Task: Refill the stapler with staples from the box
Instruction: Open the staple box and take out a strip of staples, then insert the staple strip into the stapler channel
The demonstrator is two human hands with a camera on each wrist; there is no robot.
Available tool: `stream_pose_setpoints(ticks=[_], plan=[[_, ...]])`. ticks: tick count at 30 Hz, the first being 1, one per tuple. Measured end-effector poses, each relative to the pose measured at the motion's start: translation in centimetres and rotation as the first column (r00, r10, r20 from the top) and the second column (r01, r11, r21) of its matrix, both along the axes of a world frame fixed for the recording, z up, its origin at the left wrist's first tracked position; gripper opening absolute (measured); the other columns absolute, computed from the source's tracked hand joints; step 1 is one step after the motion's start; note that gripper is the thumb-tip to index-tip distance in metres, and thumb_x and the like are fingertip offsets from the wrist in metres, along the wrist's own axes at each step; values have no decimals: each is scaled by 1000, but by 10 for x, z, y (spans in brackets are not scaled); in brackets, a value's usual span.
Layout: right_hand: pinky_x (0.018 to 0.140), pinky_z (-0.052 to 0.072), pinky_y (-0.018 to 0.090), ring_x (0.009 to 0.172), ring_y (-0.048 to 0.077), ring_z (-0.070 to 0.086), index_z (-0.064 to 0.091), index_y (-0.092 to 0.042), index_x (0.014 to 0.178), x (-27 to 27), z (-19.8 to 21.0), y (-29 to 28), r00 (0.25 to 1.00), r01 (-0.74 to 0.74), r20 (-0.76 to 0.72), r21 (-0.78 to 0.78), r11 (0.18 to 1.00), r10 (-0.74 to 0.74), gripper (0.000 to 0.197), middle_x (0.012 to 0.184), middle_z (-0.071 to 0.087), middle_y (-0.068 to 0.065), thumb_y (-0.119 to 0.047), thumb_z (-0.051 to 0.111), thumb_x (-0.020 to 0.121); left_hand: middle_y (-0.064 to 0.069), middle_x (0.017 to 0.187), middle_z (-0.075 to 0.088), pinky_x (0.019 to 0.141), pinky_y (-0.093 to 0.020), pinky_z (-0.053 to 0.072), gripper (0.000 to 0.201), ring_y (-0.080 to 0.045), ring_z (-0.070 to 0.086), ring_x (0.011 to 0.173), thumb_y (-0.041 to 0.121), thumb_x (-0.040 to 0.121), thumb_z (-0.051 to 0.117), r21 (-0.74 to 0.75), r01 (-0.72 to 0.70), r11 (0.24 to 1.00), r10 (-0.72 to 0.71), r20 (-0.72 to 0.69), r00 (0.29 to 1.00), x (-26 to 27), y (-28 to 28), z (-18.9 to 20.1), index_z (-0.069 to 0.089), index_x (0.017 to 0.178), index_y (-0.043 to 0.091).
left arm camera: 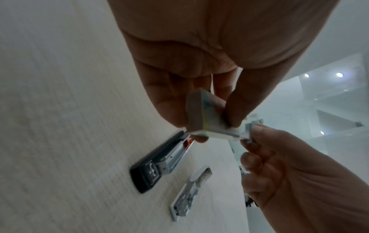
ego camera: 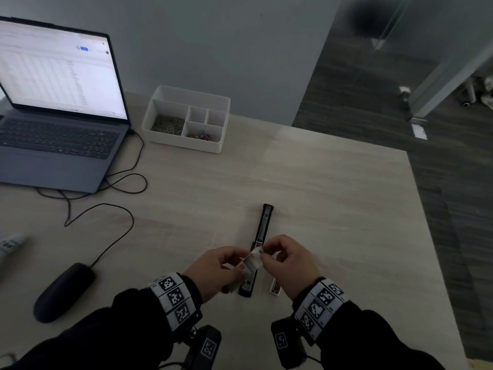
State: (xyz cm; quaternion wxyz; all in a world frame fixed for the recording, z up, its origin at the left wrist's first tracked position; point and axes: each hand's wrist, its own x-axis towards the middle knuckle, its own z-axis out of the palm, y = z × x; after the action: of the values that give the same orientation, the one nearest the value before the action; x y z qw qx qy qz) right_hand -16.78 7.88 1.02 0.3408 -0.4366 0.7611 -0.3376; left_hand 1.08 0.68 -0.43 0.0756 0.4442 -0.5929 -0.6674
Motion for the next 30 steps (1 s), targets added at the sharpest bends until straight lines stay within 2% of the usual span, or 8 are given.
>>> stream_pose_setpoints(ticks=[3,6,10,13,21,24,26,30], plan=[[54,51,25,49,2,49,67,-28,79,-5,-3,-1,995,79,64,43,996,-82,9,73,68,-7,-22,73,78,-2,83,70,52,-18,50,24,-6,63,62,4,85,68,12,-129,992,128,39,991,4,-6,-12,66,92,26],[53,49,20,49,1,48,66,-29,79,-10,-6,1,995,80,53,70,994,-83,9,77,70,-7,-22,72,78,-2,85,71,68,-29,57,24,-19,66,78,3,82,71,-40,-207,978,210,152,966,10,-16,-29,65,85,26],[46,43,13,46,1,46,67,-26,77,-10,-7,6,996,64,63,73,995,-69,12,72,67,-8,-16,72,79,0,90,72,80,-28,51,19,-18,67,87,22,79,75,-210,-71,975,150,390,909,13,-27,-49,68,96,19],[45,45,13,46,2,49,67,-25,77,-10,-7,9,997,24,68,87,996,-30,13,73,68,-6,-13,71,80,5,92,68,82,-27,49,23,-15,64,88,37,79,72,-285,46,958,98,471,877,10,-30,-54,68,97,24],[48,49,15,50,1,56,67,-25,79,-12,-8,10,996,9,91,116,993,-19,11,75,71,-2,-15,71,81,-5,107,58,95,-29,45,30,-24,62,101,32,80,67,-363,195,911,55,576,816,9,-35,-52,70,109,29],[49,52,21,50,6,57,68,-25,77,-10,-7,10,984,54,166,110,992,-72,12,66,68,-4,-15,72,81,1,100,58,89,-28,48,26,-15,61,89,33,80,68,-375,110,921,105,509,855,6,-34,-40,68,106,29],[49,53,28,51,11,55,70,-23,76,-6,-5,8,957,104,260,108,989,-129,9,61,65,-5,-15,74,80,6,94,64,77,-24,50,19,-9,61,82,33,81,70,-322,-38,946,157,353,922,-2,-30,-25,68,99,30],[51,53,31,60,15,63,70,-20,82,-1,1,-1,892,153,415,94,984,-179,12,66,70,-2,-8,73,81,1,88,73,58,-27,55,10,-12,68,81,19,88,65,98,-158,982,154,52,987,-27,-21,7,72,92,25]])
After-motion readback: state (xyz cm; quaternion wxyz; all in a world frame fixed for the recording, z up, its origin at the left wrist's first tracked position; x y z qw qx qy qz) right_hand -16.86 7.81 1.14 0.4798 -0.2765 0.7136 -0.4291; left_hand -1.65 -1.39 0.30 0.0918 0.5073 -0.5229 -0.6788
